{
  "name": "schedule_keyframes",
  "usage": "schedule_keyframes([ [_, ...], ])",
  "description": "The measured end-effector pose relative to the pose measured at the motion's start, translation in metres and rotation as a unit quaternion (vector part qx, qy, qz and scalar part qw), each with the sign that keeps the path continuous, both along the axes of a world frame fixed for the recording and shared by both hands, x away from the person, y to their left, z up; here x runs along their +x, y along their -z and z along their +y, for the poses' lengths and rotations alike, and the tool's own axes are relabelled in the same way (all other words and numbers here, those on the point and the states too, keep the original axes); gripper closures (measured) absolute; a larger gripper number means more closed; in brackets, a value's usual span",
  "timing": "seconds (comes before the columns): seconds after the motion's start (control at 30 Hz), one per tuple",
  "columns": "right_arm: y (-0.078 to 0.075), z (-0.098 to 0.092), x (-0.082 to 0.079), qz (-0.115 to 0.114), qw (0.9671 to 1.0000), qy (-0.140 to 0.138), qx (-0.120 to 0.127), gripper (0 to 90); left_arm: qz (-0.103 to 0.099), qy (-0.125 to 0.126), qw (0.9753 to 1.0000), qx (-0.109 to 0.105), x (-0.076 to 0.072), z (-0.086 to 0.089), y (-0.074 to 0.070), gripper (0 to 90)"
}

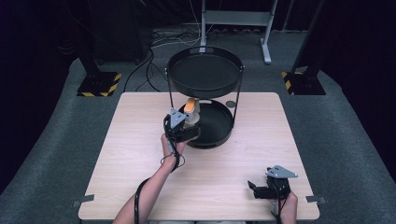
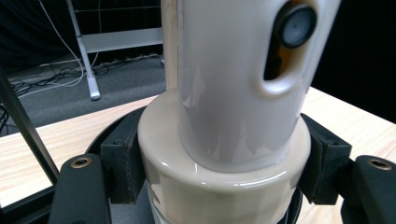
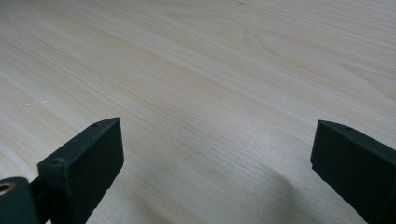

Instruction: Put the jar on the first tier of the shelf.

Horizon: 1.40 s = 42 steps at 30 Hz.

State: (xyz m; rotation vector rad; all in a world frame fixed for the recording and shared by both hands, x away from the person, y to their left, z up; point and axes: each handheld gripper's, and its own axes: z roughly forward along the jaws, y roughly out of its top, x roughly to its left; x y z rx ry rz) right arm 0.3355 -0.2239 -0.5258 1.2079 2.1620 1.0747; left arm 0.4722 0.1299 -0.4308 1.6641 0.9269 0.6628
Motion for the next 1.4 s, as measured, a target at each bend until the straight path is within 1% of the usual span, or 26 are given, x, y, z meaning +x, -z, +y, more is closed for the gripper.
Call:
schedule_keyframes([
  [0.17,0.000,0.000,0.000,0.000,1.0000,0.000,-0.001,2.1,0.000,-0.007,1.0000,-0.005,0.004,-0.003,0.001,29.5],
  [0.47,0.000,0.000,0.000,0.000,1.0000,-0.001,0.000,2.2,0.003,-0.013,0.9999,0.004,0.012,-0.011,0.003,29.5],
  [0.57,0.000,0.000,0.000,0.000,1.0000,0.000,0.000,2.1,0.002,-0.017,0.9998,0.003,0.015,-0.014,0.006,29.5],
  [0.93,0.000,0.000,0.000,0.000,1.0000,-0.001,0.001,2.2,0.009,-0.031,0.9995,0.006,0.025,-0.026,0.018,29.5],
  [1.23,0.000,0.000,0.000,-0.001,1.0000,-0.001,0.001,2.2,0.012,-0.043,0.9989,0.009,0.032,-0.030,0.024,29.5],
  [1.4,0.000,0.000,0.000,-0.001,1.0000,-0.002,0.001,2.2,0.015,-0.050,0.9986,0.005,0.036,-0.032,0.027,29.5],
])
